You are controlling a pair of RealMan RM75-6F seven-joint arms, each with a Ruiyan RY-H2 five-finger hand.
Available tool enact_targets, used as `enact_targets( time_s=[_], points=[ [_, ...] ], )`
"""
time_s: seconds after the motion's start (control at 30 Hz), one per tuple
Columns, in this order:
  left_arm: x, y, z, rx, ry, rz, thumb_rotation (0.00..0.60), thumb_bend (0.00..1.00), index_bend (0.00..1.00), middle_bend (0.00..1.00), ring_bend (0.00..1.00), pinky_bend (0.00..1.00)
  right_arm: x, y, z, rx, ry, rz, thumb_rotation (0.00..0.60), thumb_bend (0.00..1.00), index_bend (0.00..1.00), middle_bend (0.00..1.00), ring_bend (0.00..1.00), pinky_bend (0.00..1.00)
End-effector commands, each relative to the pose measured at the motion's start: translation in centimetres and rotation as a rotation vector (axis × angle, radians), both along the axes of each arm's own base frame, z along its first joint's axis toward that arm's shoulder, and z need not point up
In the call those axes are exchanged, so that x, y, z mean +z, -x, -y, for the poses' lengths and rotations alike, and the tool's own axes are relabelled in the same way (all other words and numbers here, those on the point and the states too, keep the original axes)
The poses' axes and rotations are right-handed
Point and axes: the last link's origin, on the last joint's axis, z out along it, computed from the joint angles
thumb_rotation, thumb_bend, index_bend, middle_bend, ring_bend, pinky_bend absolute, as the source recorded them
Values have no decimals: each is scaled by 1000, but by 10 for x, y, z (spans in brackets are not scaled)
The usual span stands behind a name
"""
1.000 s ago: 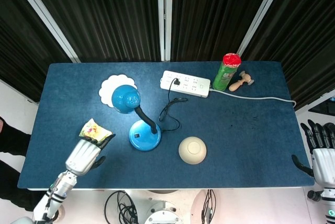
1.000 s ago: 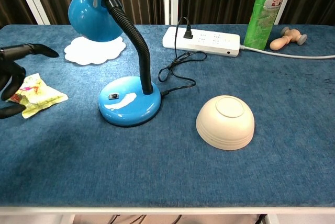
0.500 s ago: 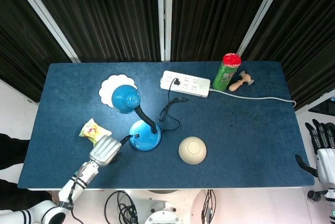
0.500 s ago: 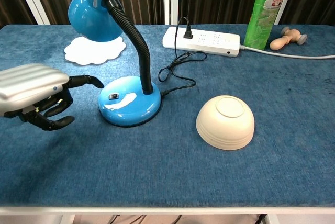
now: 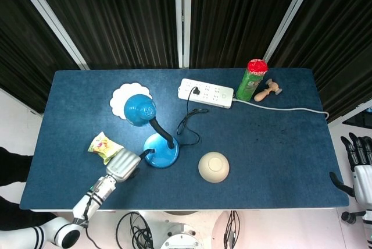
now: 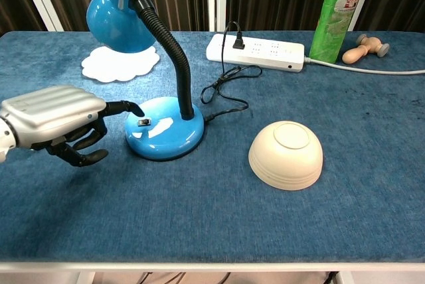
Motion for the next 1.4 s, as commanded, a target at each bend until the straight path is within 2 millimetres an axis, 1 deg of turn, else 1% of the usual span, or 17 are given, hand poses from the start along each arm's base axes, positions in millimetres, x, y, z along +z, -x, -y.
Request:
enact_targets(
  time_s=[0.03, 0.37, 0.87, 1.2, 1.4],
  points=[
    [-2, -1, 0, -2, 6, -5, 600, 402, 161, 805, 758, 752, 0, 1, 0, -2, 2, 2, 600, 184, 0, 0, 0, 0],
    [-8, -4, -1, 10, 28, -16, 600, 416, 161, 809, 763, 757, 1, 4, 1, -9, 6, 10, 600, 186, 0, 0, 0, 0],
    [-11, -3, -4, 25, 33, -22, 600, 425, 161, 810, 763, 760, 1, 7, 1, -15, 5, 13, 600, 185, 0, 0, 0, 0],
    [-15, -1, -6, 48, 54, -11, 600, 427, 161, 810, 763, 761, 0, 8, 0, -18, 0, 12, 600, 188, 0, 0, 0, 0],
    [-16, -2, -7, 43, 54, -1, 600, 426, 161, 810, 763, 761, 0, 8, 0, -22, -2, 10, 600, 188, 0, 0, 0, 0]
  ],
)
